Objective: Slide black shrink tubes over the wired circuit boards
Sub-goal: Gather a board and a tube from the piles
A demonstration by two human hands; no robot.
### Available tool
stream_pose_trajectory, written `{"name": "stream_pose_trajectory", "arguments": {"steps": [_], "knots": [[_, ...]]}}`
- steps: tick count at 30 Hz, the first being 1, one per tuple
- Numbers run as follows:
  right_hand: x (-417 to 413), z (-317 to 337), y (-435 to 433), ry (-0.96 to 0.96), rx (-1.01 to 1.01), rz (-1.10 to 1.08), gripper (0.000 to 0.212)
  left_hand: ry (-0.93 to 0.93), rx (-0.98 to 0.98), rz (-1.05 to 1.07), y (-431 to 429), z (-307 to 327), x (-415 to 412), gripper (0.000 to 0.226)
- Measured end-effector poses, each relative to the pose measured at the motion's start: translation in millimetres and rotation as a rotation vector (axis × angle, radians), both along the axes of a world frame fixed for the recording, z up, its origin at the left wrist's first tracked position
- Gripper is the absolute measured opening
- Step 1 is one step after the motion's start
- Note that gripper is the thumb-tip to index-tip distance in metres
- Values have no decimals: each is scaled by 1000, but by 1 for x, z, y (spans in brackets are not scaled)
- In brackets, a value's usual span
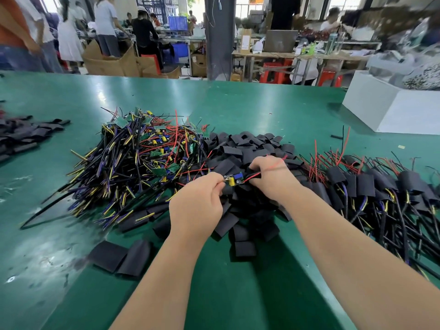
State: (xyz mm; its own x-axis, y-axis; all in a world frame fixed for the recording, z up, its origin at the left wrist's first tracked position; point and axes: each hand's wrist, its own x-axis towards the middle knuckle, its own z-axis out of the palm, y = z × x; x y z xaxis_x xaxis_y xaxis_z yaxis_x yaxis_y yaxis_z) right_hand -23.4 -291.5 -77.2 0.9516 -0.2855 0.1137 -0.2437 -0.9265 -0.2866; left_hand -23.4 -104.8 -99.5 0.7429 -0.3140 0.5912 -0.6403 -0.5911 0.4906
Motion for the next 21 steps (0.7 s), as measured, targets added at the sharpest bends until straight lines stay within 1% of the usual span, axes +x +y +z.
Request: {"name": "stream_pose_trajectory", "arguments": {"steps": [2, 5, 7, 8, 9, 10, 11, 12, 14, 16, 17, 19, 21], "knots": [[6, 1, -2, 8, -37, -7, 27, -24, -19, 14, 0, -1, 1, 20], [8, 6, -4, -39, -99, -38, 30, -38, -78, 12, 0, -1, 2, 17], [0, 9, -4, -164, -123, -59, 31, -35, -134, 16, 2, -1, 3, 15], [-7, 9, -4, -263, -120, -56, 29, -35, -157, 21, 3, 0, 4, 15], [-14, 10, -3, -380, -69, -51, 25, -36, -175, 21, 4, 0, 4, 14], [-23, 10, -3, -493, 46, -60, 23, -42, -195, 14, 4, 0, 4, 14], [-32, 10, -1, -570, 236, -93, 23, -46, -221, -2, 5, 0, 4, 14], [-41, 10, 1, -617, 480, -135, 22, -45, -254, -26, 5, 0, 4, 14], [-59, 11, 3, -679, 1015, -180, 10, -33, -324, -88, 5, -1, 5, 14], [-73, 9, 5, -690, 1512, -169, 11, -26, -376, -152, 5, -2, 6, 15], [-78, 8, 5, -705, 1706, -165, 11, -21, -395, -179, 5, -2, 7, 15], [-86, 5, 6, -779, 1976, -191, 10, -10, -416, -213, 5, -3, 7, 15], [-91, 4, 8, -894, 2184, -217, 11, -5, -419, -237, 5, -3, 8, 18]]}}
